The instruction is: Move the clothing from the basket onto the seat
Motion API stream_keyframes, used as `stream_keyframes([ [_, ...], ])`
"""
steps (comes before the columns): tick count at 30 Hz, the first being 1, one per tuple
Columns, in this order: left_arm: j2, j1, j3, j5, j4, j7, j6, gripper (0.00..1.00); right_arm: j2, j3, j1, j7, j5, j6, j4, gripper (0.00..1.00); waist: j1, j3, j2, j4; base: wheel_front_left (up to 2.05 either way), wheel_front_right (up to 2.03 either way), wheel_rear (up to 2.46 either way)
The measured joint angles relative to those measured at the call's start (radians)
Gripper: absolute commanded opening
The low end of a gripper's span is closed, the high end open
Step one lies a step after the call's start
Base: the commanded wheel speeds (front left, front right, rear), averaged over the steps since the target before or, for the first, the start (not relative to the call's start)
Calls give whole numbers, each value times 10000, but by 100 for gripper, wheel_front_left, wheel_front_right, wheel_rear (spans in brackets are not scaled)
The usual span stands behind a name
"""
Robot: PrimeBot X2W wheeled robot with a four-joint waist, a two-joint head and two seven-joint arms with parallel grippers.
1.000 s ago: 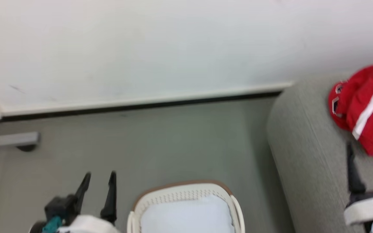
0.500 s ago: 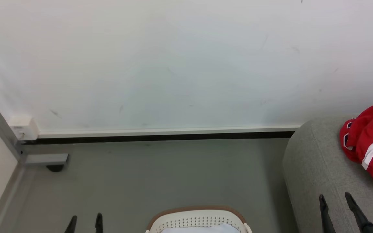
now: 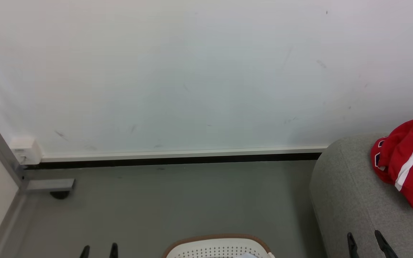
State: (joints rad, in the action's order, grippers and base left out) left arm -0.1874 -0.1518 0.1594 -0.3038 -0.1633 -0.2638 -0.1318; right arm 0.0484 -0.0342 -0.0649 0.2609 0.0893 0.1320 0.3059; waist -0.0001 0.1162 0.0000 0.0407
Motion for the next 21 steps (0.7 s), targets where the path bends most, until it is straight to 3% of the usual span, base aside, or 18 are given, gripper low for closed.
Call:
stream_keyframes([
  [8, 320, -10, -359, 439, -98, -2, 470, 100, 0, -63, 5, 0, 75, 0, 44, 100, 0, -30, 0, 12, 0, 0, 0],
  [9, 341, -11, -353, 468, -157, 0, 479, 0, -6, -56, -1, 0, 75, 0, 100, 0, 0, -34, 0, 12, 0, 0, 0],
  [14, 533, -73, -240, 399, -587, 56, 489, 0, -134, -54, -143, -117, 148, 0, 525, 0, 0, -42, 0, 11, 0, 0, 0],
  [21, 598, 54, -512, -798, -665, 456, 660, 0, -146, -174, -63, -504, 1496, 0, 552, 0, 1, -102, 0, -12, 0, 0, 0],
])
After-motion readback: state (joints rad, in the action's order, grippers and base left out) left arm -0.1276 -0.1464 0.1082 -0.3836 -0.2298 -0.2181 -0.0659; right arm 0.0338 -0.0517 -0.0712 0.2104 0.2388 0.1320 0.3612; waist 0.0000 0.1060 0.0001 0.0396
